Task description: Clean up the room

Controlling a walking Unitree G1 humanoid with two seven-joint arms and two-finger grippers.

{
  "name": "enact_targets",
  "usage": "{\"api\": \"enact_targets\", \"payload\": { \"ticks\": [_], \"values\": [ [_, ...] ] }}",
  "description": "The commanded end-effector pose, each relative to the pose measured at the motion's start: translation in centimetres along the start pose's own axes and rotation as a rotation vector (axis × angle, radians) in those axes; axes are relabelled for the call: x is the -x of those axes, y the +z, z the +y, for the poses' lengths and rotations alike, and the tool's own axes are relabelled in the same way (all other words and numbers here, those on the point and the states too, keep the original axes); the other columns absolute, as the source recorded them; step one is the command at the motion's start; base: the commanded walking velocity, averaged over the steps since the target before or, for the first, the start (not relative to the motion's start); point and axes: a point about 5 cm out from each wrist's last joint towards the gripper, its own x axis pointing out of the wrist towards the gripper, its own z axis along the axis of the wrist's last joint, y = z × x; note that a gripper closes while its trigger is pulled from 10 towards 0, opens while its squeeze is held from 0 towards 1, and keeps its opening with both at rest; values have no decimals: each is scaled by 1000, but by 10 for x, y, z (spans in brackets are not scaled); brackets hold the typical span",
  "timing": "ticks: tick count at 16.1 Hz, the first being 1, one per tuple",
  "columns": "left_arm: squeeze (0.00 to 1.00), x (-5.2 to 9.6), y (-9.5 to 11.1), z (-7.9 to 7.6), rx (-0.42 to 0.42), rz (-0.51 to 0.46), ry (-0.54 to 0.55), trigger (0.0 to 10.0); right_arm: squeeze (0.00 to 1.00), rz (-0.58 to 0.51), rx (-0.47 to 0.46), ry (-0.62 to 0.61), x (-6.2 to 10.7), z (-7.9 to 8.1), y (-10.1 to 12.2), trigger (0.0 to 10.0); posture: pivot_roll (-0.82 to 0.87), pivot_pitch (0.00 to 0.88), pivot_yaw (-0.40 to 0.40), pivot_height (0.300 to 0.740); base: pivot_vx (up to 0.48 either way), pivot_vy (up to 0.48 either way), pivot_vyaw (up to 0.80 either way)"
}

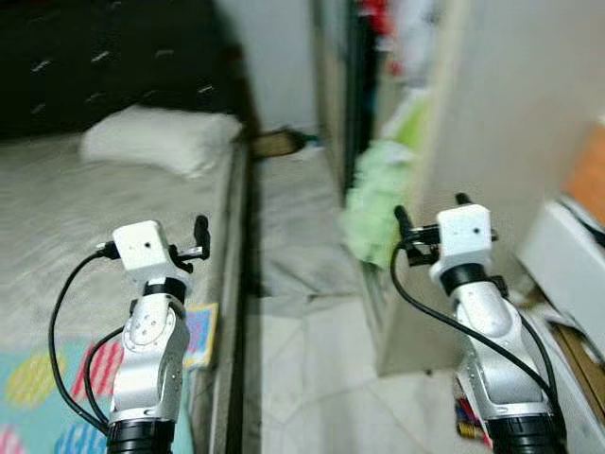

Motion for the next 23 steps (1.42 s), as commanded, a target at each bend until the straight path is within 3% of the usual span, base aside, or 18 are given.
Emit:
{"api": "enact_targets", "payload": {
  "ticks": [1,4,8,13,23],
  "values": [
    [0,3,3,8,-20,-12,19,10000,0,-18,-18,30,1,10,3,10000,-128,0,61,740,0,0,800],
    [0,11,-3,16,-37,8,33,10000,0,-14,-32,68,4,16,1,10000,-124,0,56,740,0,0,800],
    [0,7,-1,13,-42,1,29,10000,0,-43,-44,163,0,29,6,10000,-120,0,50,740,0,0,800],
    [0,10,-2,17,-53,3,54,10000,0,-34,-64,177,8,30,3,10000,-118,0,57,740,0,0,800],
    [0,8,-4,17,-58,17,36,10000,0,-53,-69,204,5,35,7,10000,-119,0,62,740,0,0,800]
  ]
}}
